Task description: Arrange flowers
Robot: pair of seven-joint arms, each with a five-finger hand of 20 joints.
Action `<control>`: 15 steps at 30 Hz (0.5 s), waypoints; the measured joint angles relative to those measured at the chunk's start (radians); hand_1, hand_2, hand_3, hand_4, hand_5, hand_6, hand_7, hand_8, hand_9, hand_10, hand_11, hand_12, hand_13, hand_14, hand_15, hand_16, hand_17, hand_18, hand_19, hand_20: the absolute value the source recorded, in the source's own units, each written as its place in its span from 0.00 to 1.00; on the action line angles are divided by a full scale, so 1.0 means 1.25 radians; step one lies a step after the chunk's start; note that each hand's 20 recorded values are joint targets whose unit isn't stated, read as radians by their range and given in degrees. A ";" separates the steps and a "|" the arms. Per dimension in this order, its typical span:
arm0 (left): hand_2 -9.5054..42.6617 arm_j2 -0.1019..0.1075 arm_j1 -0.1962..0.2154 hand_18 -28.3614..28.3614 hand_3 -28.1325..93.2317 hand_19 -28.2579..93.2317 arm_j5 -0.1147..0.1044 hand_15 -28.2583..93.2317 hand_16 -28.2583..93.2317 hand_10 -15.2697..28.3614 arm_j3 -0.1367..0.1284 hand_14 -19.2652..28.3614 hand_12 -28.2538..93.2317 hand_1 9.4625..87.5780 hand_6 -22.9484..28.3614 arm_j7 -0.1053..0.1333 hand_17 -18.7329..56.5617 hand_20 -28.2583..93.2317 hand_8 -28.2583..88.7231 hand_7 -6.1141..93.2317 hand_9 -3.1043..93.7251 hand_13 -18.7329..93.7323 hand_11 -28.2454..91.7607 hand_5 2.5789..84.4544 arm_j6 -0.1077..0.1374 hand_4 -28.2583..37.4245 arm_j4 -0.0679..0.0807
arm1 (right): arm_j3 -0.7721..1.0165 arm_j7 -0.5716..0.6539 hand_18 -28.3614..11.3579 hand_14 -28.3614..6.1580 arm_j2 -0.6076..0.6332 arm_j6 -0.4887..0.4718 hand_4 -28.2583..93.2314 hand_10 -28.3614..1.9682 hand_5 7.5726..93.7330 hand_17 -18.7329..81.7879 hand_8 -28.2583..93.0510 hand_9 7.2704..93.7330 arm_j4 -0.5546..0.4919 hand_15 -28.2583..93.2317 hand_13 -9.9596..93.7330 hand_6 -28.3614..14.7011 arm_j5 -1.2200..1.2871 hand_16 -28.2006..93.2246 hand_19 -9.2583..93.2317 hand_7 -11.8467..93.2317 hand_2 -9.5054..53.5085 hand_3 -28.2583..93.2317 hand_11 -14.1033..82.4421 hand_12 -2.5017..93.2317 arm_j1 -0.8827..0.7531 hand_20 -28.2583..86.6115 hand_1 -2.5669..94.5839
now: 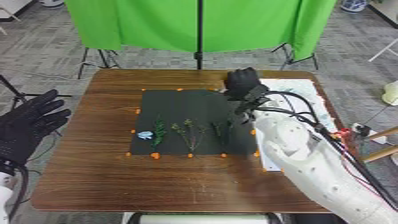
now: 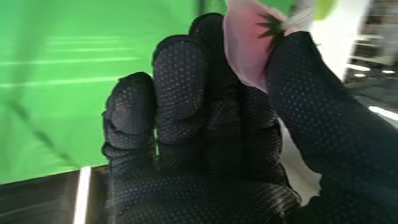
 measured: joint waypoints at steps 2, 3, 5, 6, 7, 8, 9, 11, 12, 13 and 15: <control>0.27 -0.001 0.000 0.88 0.83 0.68 0.000 0.59 0.20 0.63 0.002 0.69 0.30 0.21 0.50 0.000 0.17 0.30 0.15 0.23 0.36 0.42 0.41 0.42 0.002 0.04 0.000 | -0.038 -0.013 0.35 0.76 -0.043 -0.002 0.00 0.81 0.71 0.51 0.17 0.87 0.048 0.71 0.75 0.77 -0.011 0.51 0.92 0.60 0.00 0.92 0.36 0.48 0.042 0.58 0.50; 0.27 -0.001 0.000 0.88 0.83 0.68 0.000 0.59 0.20 0.63 0.004 0.69 0.30 0.21 0.50 0.000 0.17 0.30 0.15 0.23 0.36 0.42 0.41 0.42 0.003 0.04 0.000 | -0.053 -0.020 0.35 0.76 -0.065 -0.005 0.00 0.82 0.71 0.51 0.16 0.87 0.070 0.71 0.74 0.77 -0.018 0.51 0.92 0.60 0.00 0.92 0.36 0.48 0.058 0.58 0.50; 0.27 -0.004 -0.001 0.88 0.83 0.68 0.001 0.59 0.20 0.63 0.008 0.69 0.30 0.21 0.50 0.001 0.17 0.31 0.15 0.23 0.36 0.42 0.41 0.42 0.005 0.03 0.000 | -0.070 -0.038 0.35 0.76 -0.108 -0.015 0.00 0.82 0.71 0.51 0.16 0.87 0.108 0.72 0.74 0.77 -0.040 0.51 0.92 0.60 0.00 0.92 0.36 0.48 0.082 0.58 0.50; 0.27 -0.005 -0.002 0.88 0.83 0.68 0.002 0.59 0.20 0.63 0.011 0.69 0.30 0.20 0.50 0.001 0.17 0.31 0.15 0.23 0.36 0.42 0.41 0.43 0.006 0.03 0.000 | -0.075 -0.047 0.35 0.76 -0.128 -0.021 0.00 0.82 0.71 0.51 0.16 0.87 0.121 0.72 0.74 0.77 -0.052 0.51 0.92 0.60 0.00 0.92 0.36 0.48 0.090 0.58 0.50; 0.27 -0.006 -0.003 0.88 0.83 0.68 0.002 0.59 0.20 0.63 0.014 0.69 0.30 0.20 0.50 0.002 0.17 0.31 0.15 0.23 0.36 0.42 0.41 0.43 0.007 0.03 0.000 | -0.081 -0.054 0.35 0.76 -0.146 -0.028 0.00 0.82 0.71 0.51 0.16 0.86 0.132 0.72 0.74 0.77 -0.064 0.51 0.92 0.60 0.00 0.92 0.36 0.48 0.097 0.58 0.50; 0.26 -0.007 -0.004 0.88 0.83 0.68 0.003 0.59 0.20 0.63 0.018 0.69 0.30 0.20 0.50 0.002 0.17 0.31 0.15 0.23 0.36 0.42 0.41 0.43 0.009 0.03 0.000 | -0.087 -0.059 0.35 0.76 -0.162 -0.034 0.00 0.82 0.71 0.51 0.16 0.86 0.140 0.72 0.74 0.77 -0.075 0.51 0.92 0.60 0.00 0.92 0.36 0.48 0.103 0.58 0.50; 0.26 -0.008 -0.007 0.88 0.83 0.68 0.003 0.59 0.20 0.63 0.022 0.69 0.30 0.20 0.50 0.002 0.17 0.31 0.14 0.23 0.36 0.42 0.41 0.43 0.010 0.03 0.000 | -0.094 -0.062 0.35 0.76 -0.176 -0.039 0.00 0.82 0.71 0.51 0.16 0.86 0.146 0.72 0.74 0.78 -0.084 0.50 0.92 0.61 0.00 0.92 0.36 0.48 0.108 0.58 0.50; 0.27 -0.009 -0.012 0.88 0.83 0.68 0.004 0.58 0.20 0.63 0.030 0.69 0.30 0.21 0.50 0.002 0.17 0.31 0.14 0.23 0.37 0.42 0.41 0.43 0.012 0.03 0.000 | -0.113 -0.064 0.35 0.76 -0.200 -0.044 0.00 0.82 0.71 0.51 0.16 0.86 0.154 0.72 0.74 0.78 -0.096 0.50 0.92 0.61 0.00 0.92 0.36 0.48 0.118 0.58 0.50; 0.26 -0.009 -0.015 0.87 0.83 0.68 0.004 0.58 0.20 0.63 0.034 0.68 0.30 0.21 0.50 0.002 0.17 0.31 0.14 0.23 0.37 0.43 0.41 0.43 0.012 0.03 0.000 | -0.123 -0.064 0.35 0.76 -0.210 -0.045 0.00 0.82 0.71 0.51 0.16 0.86 0.159 0.72 0.74 0.78 -0.098 0.50 0.92 0.61 0.00 0.92 0.36 0.48 0.123 0.58 0.50; 0.26 -0.009 -0.017 0.87 0.83 0.68 0.004 0.58 0.21 0.63 0.037 0.68 0.30 0.21 0.50 0.001 0.17 0.31 0.14 0.23 0.37 0.43 0.40 0.43 0.012 0.02 0.000 | -0.134 -0.064 0.35 0.76 -0.220 -0.046 0.00 0.82 0.71 0.51 0.15 0.86 0.164 0.72 0.74 0.78 -0.100 0.50 0.92 0.61 0.00 0.92 0.37 0.48 0.128 0.58 0.50; 0.27 -0.009 -0.022 0.87 0.83 0.67 0.005 0.58 0.21 0.63 0.042 0.68 0.30 0.21 0.50 0.000 0.17 0.31 0.14 0.23 0.37 0.43 0.40 0.43 0.012 0.02 0.001 | -0.148 -0.064 0.36 0.77 -0.240 -0.047 0.00 0.82 0.71 0.51 0.15 0.86 0.178 0.72 0.74 0.77 -0.105 0.50 0.92 0.61 0.00 0.92 0.37 0.48 0.136 0.58 0.50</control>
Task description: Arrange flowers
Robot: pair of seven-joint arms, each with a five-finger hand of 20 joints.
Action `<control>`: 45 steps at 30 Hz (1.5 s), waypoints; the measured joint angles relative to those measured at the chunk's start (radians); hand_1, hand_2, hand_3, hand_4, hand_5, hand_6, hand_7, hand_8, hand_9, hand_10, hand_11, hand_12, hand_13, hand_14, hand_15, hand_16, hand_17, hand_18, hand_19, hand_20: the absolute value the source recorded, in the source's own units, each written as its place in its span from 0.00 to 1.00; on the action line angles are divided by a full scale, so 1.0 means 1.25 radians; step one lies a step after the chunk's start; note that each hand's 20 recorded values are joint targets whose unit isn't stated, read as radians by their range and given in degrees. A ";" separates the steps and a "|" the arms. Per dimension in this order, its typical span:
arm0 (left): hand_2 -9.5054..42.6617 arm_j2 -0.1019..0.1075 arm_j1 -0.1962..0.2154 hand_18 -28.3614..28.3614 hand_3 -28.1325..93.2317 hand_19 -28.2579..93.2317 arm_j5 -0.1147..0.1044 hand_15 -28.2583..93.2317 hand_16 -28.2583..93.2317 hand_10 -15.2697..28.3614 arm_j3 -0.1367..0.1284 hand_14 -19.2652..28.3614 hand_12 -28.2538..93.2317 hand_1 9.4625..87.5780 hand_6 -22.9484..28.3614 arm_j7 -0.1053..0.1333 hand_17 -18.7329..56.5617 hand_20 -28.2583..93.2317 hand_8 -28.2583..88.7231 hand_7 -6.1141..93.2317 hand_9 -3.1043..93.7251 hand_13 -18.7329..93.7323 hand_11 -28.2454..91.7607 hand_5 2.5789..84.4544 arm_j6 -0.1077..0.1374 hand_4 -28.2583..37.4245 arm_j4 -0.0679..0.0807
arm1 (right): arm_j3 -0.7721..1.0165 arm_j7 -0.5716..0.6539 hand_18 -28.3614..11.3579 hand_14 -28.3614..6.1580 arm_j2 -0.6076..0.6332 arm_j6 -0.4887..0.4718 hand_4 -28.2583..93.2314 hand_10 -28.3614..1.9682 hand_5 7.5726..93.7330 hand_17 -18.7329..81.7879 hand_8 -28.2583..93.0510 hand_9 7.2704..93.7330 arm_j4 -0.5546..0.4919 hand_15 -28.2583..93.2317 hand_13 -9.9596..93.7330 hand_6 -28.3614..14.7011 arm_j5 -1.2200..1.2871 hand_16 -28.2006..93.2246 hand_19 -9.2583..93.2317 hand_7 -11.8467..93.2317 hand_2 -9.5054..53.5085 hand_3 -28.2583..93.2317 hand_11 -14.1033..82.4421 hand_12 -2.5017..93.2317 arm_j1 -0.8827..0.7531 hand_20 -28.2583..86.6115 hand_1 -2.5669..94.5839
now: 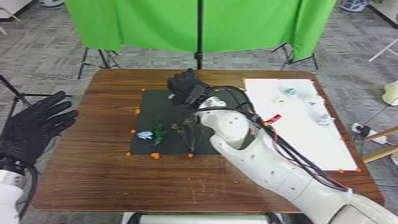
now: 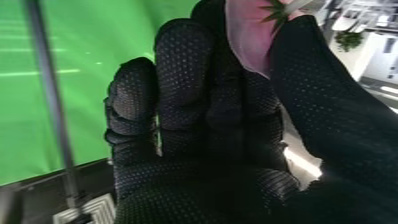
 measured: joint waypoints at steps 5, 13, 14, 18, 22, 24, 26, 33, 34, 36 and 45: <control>0.26 0.005 -0.015 0.87 0.84 0.67 0.001 0.57 0.21 0.62 0.012 0.66 0.30 0.21 0.49 -0.001 0.17 0.31 0.13 0.24 0.38 0.45 0.40 0.44 0.000 0.01 0.003 | -0.015 -0.005 0.36 0.77 -0.050 -0.002 0.00 0.82 0.70 0.51 0.15 0.85 0.052 0.73 0.74 0.78 -0.021 0.50 0.92 0.62 0.00 0.91 0.38 0.48 0.013 0.58 0.50; 0.27 0.025 -0.036 0.86 0.84 0.66 0.003 0.56 0.22 0.61 0.032 0.64 0.30 0.21 0.49 -0.001 0.18 0.32 0.13 0.24 0.39 0.46 0.41 0.44 -0.002 0.00 0.004 | -0.031 -0.020 0.36 0.78 -0.106 0.001 0.00 0.82 0.69 0.51 0.14 0.84 0.134 0.73 0.73 0.77 -0.087 0.50 0.92 0.63 0.00 0.91 0.39 0.47 0.033 0.58 0.50; 0.27 0.026 -0.041 0.86 0.84 0.66 0.003 0.56 0.22 0.61 0.035 0.63 0.30 0.21 0.49 -0.001 0.18 0.32 0.13 0.24 0.39 0.46 0.41 0.44 -0.002 0.01 0.005 | -0.028 -0.023 0.36 0.79 -0.115 0.002 0.00 0.82 0.68 0.51 0.14 0.84 0.150 0.73 0.73 0.77 -0.097 0.50 0.92 0.63 0.00 0.91 0.39 0.47 0.035 0.58 0.50; 0.27 0.034 -0.059 0.86 0.84 0.66 0.005 0.56 0.22 0.60 0.048 0.63 0.30 0.21 0.49 -0.002 0.18 0.32 0.13 0.25 0.39 0.46 0.41 0.44 -0.004 0.01 0.010 | -0.038 -0.013 0.37 0.79 -0.126 0.005 0.00 0.83 0.68 0.51 0.14 0.83 0.168 0.73 0.73 0.77 -0.106 0.50 0.92 0.64 0.00 0.91 0.39 0.47 0.042 0.58 0.50; 0.26 0.042 -0.073 0.86 0.84 0.66 0.006 0.57 0.22 0.60 0.055 0.63 0.30 0.21 0.49 -0.006 0.18 0.32 0.13 0.25 0.39 0.46 0.41 0.44 -0.009 0.01 0.012 | -0.049 0.012 0.37 0.79 -0.128 0.005 0.00 0.83 0.67 0.51 0.15 0.83 0.171 0.73 0.73 0.77 -0.108 0.51 0.92 0.64 0.01 0.91 0.39 0.47 0.044 0.58 0.50; 0.26 0.046 -0.080 0.86 0.84 0.66 0.007 0.57 0.22 0.60 0.059 0.63 0.30 0.21 0.50 -0.009 0.18 0.32 0.13 0.25 0.38 0.45 0.42 0.43 -0.011 0.01 0.014 | -0.048 0.021 0.37 0.79 -0.134 0.005 0.00 0.83 0.67 0.50 0.15 0.83 0.180 0.73 0.73 0.77 -0.114 0.51 0.92 0.64 0.01 0.91 0.39 0.47 0.045 0.58 0.50; 0.26 0.050 -0.088 0.86 0.84 0.66 0.007 0.58 0.21 0.61 0.064 0.64 0.30 0.21 0.50 -0.011 0.18 0.33 0.14 0.25 0.37 0.44 0.42 0.43 -0.013 0.02 0.016 | -0.048 0.026 0.37 0.78 -0.140 0.006 0.00 0.83 0.67 0.50 0.15 0.83 0.193 0.73 0.72 0.77 -0.122 0.51 0.92 0.64 0.01 0.91 0.39 0.48 0.045 0.58 0.50; 0.26 0.065 -0.119 0.87 0.83 0.66 0.008 0.60 0.21 0.62 0.084 0.66 0.30 0.21 0.51 -0.021 0.17 0.32 0.14 0.24 0.37 0.43 0.42 0.43 -0.019 0.03 0.024 | -0.026 0.034 0.36 0.77 -0.166 0.010 0.00 0.83 0.64 0.50 0.16 0.80 0.232 0.72 0.72 0.76 -0.164 0.51 0.91 0.63 0.03 0.90 0.37 0.48 0.038 0.58 0.49; 0.27 0.067 -0.123 0.87 0.83 0.66 0.008 0.60 0.21 0.62 0.086 0.66 0.30 0.21 0.51 -0.021 0.17 0.32 0.14 0.24 0.37 0.43 0.42 0.43 -0.020 0.03 0.025 | -0.024 0.036 0.36 0.76 -0.168 0.010 0.00 0.83 0.63 0.49 0.17 0.79 0.235 0.73 0.71 0.76 -0.167 0.50 0.91 0.63 0.04 0.89 0.37 0.48 0.037 0.58 0.48; 0.27 0.070 -0.127 0.87 0.83 0.67 0.009 0.60 0.20 0.62 0.088 0.66 0.30 0.21 0.51 -0.022 0.17 0.32 0.14 0.24 0.37 0.43 0.42 0.43 -0.021 0.03 0.025 | -0.020 0.041 0.36 0.75 -0.172 0.010 0.00 0.82 0.59 0.49 0.16 0.77 0.237 0.74 0.70 0.76 -0.173 0.49 0.91 0.64 0.04 0.89 0.38 0.48 0.034 0.58 0.47; 0.26 0.072 -0.144 0.87 0.83 0.67 0.010 0.60 0.20 0.62 0.095 0.70 0.30 0.21 0.51 -0.030 0.16 0.32 0.15 0.23 0.35 0.41 0.41 0.42 -0.029 0.05 0.029 | -0.014 0.054 0.36 0.71 -0.180 -0.020 0.00 0.77 0.55 0.48 0.17 0.69 0.237 0.78 0.68 0.73 -0.180 0.42 0.90 0.64 0.07 0.87 0.47 0.40 0.023 0.59 0.43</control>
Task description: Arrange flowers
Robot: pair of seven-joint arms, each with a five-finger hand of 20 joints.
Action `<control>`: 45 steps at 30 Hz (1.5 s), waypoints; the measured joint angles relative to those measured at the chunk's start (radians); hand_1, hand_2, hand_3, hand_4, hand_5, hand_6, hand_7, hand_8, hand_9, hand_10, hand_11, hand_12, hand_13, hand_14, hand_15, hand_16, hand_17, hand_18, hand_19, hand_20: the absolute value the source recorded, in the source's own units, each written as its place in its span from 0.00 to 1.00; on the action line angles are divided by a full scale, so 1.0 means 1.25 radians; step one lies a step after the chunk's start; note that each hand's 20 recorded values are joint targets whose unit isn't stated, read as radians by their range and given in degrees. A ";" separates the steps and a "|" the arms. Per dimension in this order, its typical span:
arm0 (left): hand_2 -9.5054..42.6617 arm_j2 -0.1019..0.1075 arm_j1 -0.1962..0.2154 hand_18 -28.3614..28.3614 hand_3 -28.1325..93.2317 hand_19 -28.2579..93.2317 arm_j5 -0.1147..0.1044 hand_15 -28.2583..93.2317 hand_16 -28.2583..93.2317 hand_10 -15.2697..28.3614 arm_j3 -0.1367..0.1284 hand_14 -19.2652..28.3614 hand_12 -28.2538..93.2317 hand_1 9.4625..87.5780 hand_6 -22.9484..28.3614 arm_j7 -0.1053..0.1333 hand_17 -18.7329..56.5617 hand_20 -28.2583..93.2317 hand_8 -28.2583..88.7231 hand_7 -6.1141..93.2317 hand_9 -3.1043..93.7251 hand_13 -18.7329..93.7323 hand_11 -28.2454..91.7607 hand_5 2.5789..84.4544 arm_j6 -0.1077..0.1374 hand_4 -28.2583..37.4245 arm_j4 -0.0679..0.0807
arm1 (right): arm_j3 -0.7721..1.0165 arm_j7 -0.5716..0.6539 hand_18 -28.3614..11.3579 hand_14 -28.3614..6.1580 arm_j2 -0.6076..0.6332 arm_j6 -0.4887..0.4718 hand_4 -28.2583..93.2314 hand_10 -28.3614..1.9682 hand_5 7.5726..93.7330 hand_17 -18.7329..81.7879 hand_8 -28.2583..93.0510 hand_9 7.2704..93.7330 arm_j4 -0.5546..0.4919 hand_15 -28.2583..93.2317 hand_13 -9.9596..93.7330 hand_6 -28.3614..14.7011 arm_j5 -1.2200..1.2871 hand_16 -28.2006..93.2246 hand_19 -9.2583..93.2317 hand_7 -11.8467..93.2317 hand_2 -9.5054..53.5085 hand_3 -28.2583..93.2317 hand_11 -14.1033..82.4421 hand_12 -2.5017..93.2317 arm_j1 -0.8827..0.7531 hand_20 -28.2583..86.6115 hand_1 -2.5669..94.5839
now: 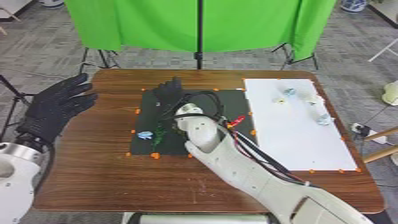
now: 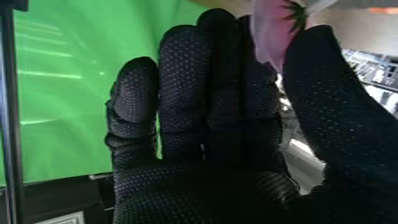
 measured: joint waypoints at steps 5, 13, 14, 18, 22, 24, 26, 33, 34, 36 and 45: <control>0.26 0.003 -0.011 0.88 0.83 0.67 0.000 0.59 0.21 0.62 0.009 0.73 0.31 0.20 0.51 -0.003 0.15 0.31 0.17 0.20 0.34 0.39 0.40 0.41 -0.002 0.06 0.005 | 0.027 -0.007 0.35 0.70 -0.012 -0.042 0.00 0.73 0.54 0.47 0.18 0.65 0.000 0.78 0.67 0.73 -0.020 0.41 0.90 0.61 0.08 0.87 0.53 0.34 -0.016 0.59 0.40; 0.27 0.018 -0.009 0.89 0.82 0.67 -0.001 0.58 0.22 0.64 0.008 0.78 0.33 0.20 0.52 0.002 0.14 0.31 0.19 0.19 0.32 0.36 0.38 0.40 -0.001 0.08 0.005 | 0.024 -0.007 0.34 0.68 -0.013 -0.051 0.00 0.67 0.54 0.47 0.14 0.62 -0.002 0.78 0.66 0.73 -0.017 0.40 0.90 0.53 0.08 0.90 0.57 0.28 -0.020 0.59 0.34; 0.27 0.018 -0.007 0.89 0.82 0.68 -0.001 0.58 0.22 0.64 0.007 0.78 0.33 0.20 0.52 0.003 0.14 0.31 0.19 0.18 0.33 0.36 0.38 0.40 -0.001 0.09 0.005 | 0.021 -0.003 0.34 0.68 -0.013 -0.047 0.00 0.66 0.54 0.47 0.12 0.62 -0.002 0.78 0.66 0.73 -0.012 0.40 0.90 0.53 0.07 0.91 0.57 0.28 -0.019 0.59 0.34; 0.27 0.018 -0.007 0.90 0.81 0.68 -0.001 0.60 0.22 0.67 0.007 0.81 0.33 0.21 0.54 0.001 0.14 0.31 0.20 0.17 0.32 0.35 0.38 0.41 -0.002 0.09 0.005 | 0.001 0.027 0.33 0.67 -0.013 -0.012 0.00 0.65 0.53 0.47 0.06 0.61 -0.002 0.78 0.66 0.71 0.027 0.40 0.90 0.53 0.08 0.90 0.57 0.28 -0.012 0.59 0.33; 0.28 0.017 -0.008 0.90 0.81 0.69 0.000 0.62 0.20 0.68 0.007 0.84 0.34 0.21 0.56 0.000 0.13 0.29 0.21 0.15 0.32 0.34 0.37 0.41 -0.003 0.11 0.005 | -0.026 0.068 0.33 0.67 -0.010 0.026 0.00 0.65 0.53 0.47 0.06 0.60 -0.010 0.78 0.66 0.71 0.072 0.40 0.90 0.53 0.09 0.90 0.56 0.27 -0.001 0.59 0.32; 0.28 0.016 -0.008 0.90 0.81 0.70 0.000 0.63 0.20 0.70 0.007 0.84 0.34 0.21 0.56 0.000 0.13 0.29 0.21 0.15 0.31 0.34 0.37 0.41 -0.003 0.12 0.005 | -0.029 0.071 0.33 0.66 -0.010 0.027 0.00 0.64 0.52 0.46 0.06 0.60 -0.018 0.78 0.66 0.70 0.076 0.40 0.90 0.52 0.10 0.90 0.56 0.27 0.003 0.59 0.32; 0.28 0.015 -0.008 0.91 0.80 0.70 0.000 0.64 0.20 0.71 0.007 0.87 0.34 0.21 0.57 0.000 0.13 0.28 0.22 0.14 0.31 0.33 0.37 0.41 -0.003 0.12 0.005 | -0.030 0.071 0.33 0.66 -0.010 0.027 0.00 0.63 0.52 0.46 0.06 0.60 -0.026 0.78 0.66 0.70 0.078 0.40 0.90 0.51 0.11 0.90 0.55 0.27 0.006 0.59 0.31; 0.27 -0.003 0.016 0.91 0.78 0.72 0.001 0.69 0.15 0.70 -0.018 0.82 0.31 0.23 0.60 0.005 0.14 0.25 0.21 0.14 0.33 0.35 0.42 0.43 -0.002 0.14 -0.006 | -0.036 0.068 0.32 0.62 0.014 0.023 0.00 0.59 0.46 0.44 0.06 0.54 -0.095 0.78 0.61 0.66 0.130 0.40 0.88 0.50 0.14 0.91 0.53 0.27 0.015 0.58 0.30; 0.27 -0.008 0.024 0.90 0.78 0.72 0.001 0.69 0.15 0.69 -0.023 0.81 0.31 0.23 0.60 0.008 0.14 0.25 0.21 0.15 0.33 0.36 0.43 0.43 -0.002 0.13 -0.010 | -0.034 0.063 0.31 0.62 0.023 0.019 0.00 0.59 0.46 0.44 0.06 0.54 -0.118 0.78 0.60 0.66 0.148 0.40 0.88 0.50 0.14 0.91 0.54 0.27 0.015 0.58 0.30; 0.27 -0.019 0.043 0.90 0.78 0.72 0.001 0.68 0.15 0.69 -0.032 0.81 0.31 0.23 0.59 0.015 0.14 0.24 0.21 0.16 0.33 0.36 0.43 0.43 -0.001 0.13 -0.017 | -0.019 0.041 0.31 0.61 0.042 0.007 0.01 0.57 0.43 0.43 0.06 0.50 -0.170 0.77 0.57 0.64 0.181 0.39 0.86 0.49 0.14 0.92 0.53 0.26 0.011 0.58 0.29; 0.25 -0.068 0.123 0.88 0.81 0.70 0.000 0.63 0.17 0.63 -0.055 0.73 0.30 0.23 0.53 0.047 0.16 0.26 0.17 0.20 0.34 0.39 0.42 0.42 0.013 0.08 -0.033 | 0.089 0.041 0.31 0.54 0.156 -0.046 0.00 0.52 0.27 0.34 0.08 0.30 -0.375 0.62 0.37 0.58 0.259 0.32 0.70 0.46 0.07 0.94 0.45 0.23 -0.022 0.48 0.26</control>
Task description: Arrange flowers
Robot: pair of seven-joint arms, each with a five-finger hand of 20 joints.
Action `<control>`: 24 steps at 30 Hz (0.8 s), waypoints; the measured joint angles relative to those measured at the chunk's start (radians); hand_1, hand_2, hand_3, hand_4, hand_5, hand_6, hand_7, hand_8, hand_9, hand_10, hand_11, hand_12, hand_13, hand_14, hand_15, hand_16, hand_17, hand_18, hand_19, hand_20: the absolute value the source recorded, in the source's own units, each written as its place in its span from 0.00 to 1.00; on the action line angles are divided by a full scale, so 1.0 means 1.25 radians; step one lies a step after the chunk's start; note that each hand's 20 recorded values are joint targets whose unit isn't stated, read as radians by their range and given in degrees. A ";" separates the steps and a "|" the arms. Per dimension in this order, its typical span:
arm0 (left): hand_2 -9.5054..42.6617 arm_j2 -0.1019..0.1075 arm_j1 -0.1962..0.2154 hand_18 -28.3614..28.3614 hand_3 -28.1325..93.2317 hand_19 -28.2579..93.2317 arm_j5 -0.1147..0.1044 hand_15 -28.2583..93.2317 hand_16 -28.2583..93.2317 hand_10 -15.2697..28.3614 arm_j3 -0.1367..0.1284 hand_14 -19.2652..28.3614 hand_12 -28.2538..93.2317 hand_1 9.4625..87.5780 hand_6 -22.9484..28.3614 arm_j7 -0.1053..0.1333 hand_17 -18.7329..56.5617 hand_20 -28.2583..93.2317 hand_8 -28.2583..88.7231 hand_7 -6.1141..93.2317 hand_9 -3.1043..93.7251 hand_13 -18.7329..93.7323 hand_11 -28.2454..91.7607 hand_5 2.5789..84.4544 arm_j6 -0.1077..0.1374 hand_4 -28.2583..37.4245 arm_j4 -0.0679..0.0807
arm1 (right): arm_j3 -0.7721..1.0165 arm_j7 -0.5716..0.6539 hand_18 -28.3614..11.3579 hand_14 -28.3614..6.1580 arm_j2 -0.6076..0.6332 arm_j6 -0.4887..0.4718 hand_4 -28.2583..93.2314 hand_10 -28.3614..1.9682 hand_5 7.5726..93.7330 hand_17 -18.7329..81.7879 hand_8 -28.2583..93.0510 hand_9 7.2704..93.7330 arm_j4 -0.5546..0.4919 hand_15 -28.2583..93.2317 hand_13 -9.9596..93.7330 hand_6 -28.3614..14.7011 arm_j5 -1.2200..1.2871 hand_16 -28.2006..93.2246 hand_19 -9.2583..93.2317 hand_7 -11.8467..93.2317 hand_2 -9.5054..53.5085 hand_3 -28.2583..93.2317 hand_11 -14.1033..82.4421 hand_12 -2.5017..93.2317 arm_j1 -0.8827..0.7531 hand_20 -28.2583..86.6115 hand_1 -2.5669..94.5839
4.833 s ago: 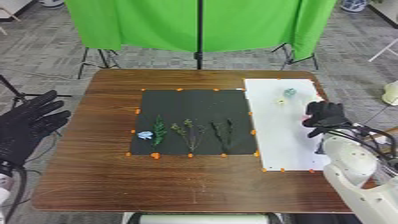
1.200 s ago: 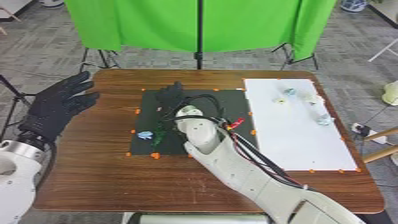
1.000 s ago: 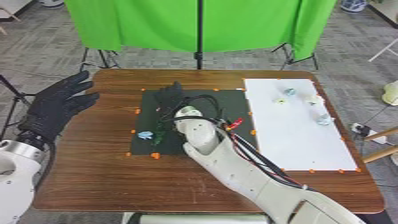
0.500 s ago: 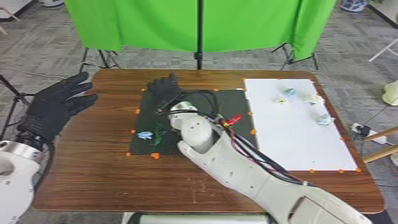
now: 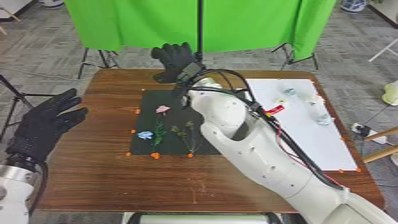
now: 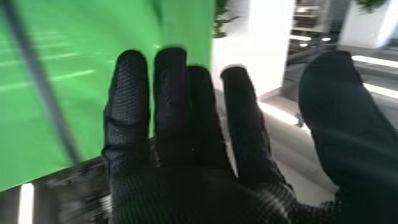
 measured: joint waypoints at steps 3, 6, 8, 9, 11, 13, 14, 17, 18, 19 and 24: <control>0.25 -0.008 0.001 0.88 0.82 0.69 0.000 0.62 0.18 0.63 0.000 0.73 0.30 0.23 0.53 -0.001 0.16 0.26 0.17 0.21 0.34 0.39 0.42 0.42 0.002 0.08 0.001 | 0.049 0.011 0.30 0.53 0.047 0.005 0.00 0.52 0.26 0.33 0.09 0.29 -0.026 0.57 0.35 0.58 0.035 0.33 0.67 0.45 0.05 0.94 0.43 0.23 -0.017 0.45 0.25; 0.25 -0.013 0.002 0.88 0.82 0.69 0.000 0.61 0.18 0.63 -0.004 0.72 0.30 0.22 0.52 -0.002 0.16 0.26 0.16 0.21 0.34 0.39 0.42 0.41 0.003 0.07 0.001 | 0.110 0.022 0.29 0.53 0.101 0.005 0.00 0.52 0.25 0.31 0.09 0.28 -0.054 0.54 0.33 0.58 0.045 0.34 0.64 0.45 0.03 0.94 0.41 0.23 -0.048 0.43 0.24; 0.25 -0.015 0.004 0.88 0.82 0.69 0.000 0.61 0.18 0.62 -0.008 0.72 0.30 0.22 0.51 -0.003 0.16 0.27 0.16 0.22 0.34 0.40 0.42 0.41 0.003 0.07 0.001 | 0.143 0.038 0.29 0.53 0.145 0.004 0.00 0.52 0.25 0.30 0.09 0.28 -0.076 0.53 0.33 0.58 0.047 0.34 0.61 0.45 0.03 0.94 0.41 0.23 -0.073 0.42 0.24; 0.25 -0.016 0.005 0.88 0.82 0.69 0.000 0.61 0.18 0.62 -0.009 0.72 0.30 0.22 0.51 -0.003 0.16 0.27 0.16 0.22 0.34 0.40 0.42 0.41 0.003 0.06 0.000 | 0.156 0.049 0.28 0.54 0.168 0.003 0.00 0.52 0.25 0.30 0.09 0.28 -0.088 0.52 0.33 0.58 0.048 0.34 0.59 0.45 0.02 0.94 0.40 0.23 -0.087 0.41 0.24; 0.25 -0.019 0.008 0.88 0.82 0.69 0.000 0.61 0.19 0.62 -0.011 0.72 0.30 0.22 0.51 -0.003 0.16 0.27 0.16 0.22 0.34 0.40 0.42 0.41 0.003 0.06 -0.001 | 0.185 0.075 0.27 0.54 0.214 0.001 0.00 0.53 0.25 0.28 0.09 0.28 -0.112 0.51 0.32 0.58 0.051 0.35 0.57 0.45 0.02 0.94 0.39 0.23 -0.118 0.40 0.24; 0.25 -0.022 0.010 0.88 0.82 0.68 0.001 0.61 0.19 0.62 -0.011 0.71 0.30 0.21 0.51 -0.004 0.16 0.28 0.16 0.22 0.34 0.40 0.42 0.41 0.003 0.06 -0.001 | 0.226 0.094 0.27 0.54 0.253 -0.003 0.00 0.54 0.25 0.28 0.09 0.28 -0.134 0.50 0.32 0.59 0.054 0.35 0.56 0.45 0.01 0.94 0.38 0.23 -0.157 0.39 0.24; 0.25 -0.023 0.011 0.88 0.82 0.68 0.001 0.61 0.19 0.62 -0.012 0.71 0.30 0.21 0.51 -0.005 0.16 0.28 0.16 0.22 0.34 0.40 0.42 0.41 0.003 0.06 -0.002 | 0.253 0.102 0.26 0.54 0.268 -0.004 0.00 0.56 0.25 0.28 0.09 0.28 -0.143 0.50 0.32 0.59 0.058 0.35 0.55 0.45 0.01 0.94 0.38 0.23 -0.180 0.39 0.24; 0.25 -0.026 0.014 0.88 0.82 0.68 0.001 0.60 0.19 0.62 -0.014 0.71 0.30 0.21 0.51 -0.005 0.16 0.28 0.16 0.22 0.35 0.40 0.42 0.41 0.004 0.06 -0.003 | 0.335 0.121 0.26 0.55 0.305 -0.009 0.00 0.58 0.24 0.28 0.08 0.27 -0.158 0.49 0.32 0.59 0.075 0.35 0.55 0.44 0.00 0.94 0.37 0.23 -0.249 0.39 0.25; 0.25 -0.027 0.016 0.88 0.83 0.68 0.001 0.60 0.19 0.62 -0.015 0.71 0.30 0.21 0.51 -0.005 0.16 0.28 0.16 0.22 0.35 0.40 0.42 0.41 0.004 0.06 -0.004 | 0.358 0.129 0.26 0.55 0.317 -0.010 0.00 0.59 0.24 0.28 0.08 0.27 -0.159 0.49 0.32 0.59 0.080 0.35 0.55 0.44 0.00 0.94 0.37 0.23 -0.270 0.38 0.25; 0.25 -0.028 0.017 0.88 0.83 0.68 0.001 0.60 0.19 0.62 -0.016 0.71 0.30 0.21 0.51 -0.005 0.16 0.28 0.16 0.22 0.35 0.40 0.42 0.41 0.005 0.06 -0.004 | 0.376 0.138 0.26 0.55 0.330 -0.012 0.00 0.59 0.24 0.28 0.09 0.27 -0.159 0.49 0.32 0.59 0.083 0.36 0.55 0.44 0.00 0.95 0.37 0.23 -0.289 0.38 0.25; 0.25 -0.032 0.024 0.87 0.83 0.68 0.001 0.60 0.19 0.62 -0.021 0.70 0.30 0.21 0.51 -0.004 0.16 0.29 0.15 0.22 0.35 0.40 0.41 0.41 0.009 0.05 -0.008 | 0.429 0.189 0.26 0.56 0.385 -0.027 0.00 0.59 0.23 0.28 0.09 0.26 -0.157 0.49 0.34 0.58 0.088 0.36 0.56 0.43 0.00 0.95 0.37 0.23 -0.370 0.39 0.26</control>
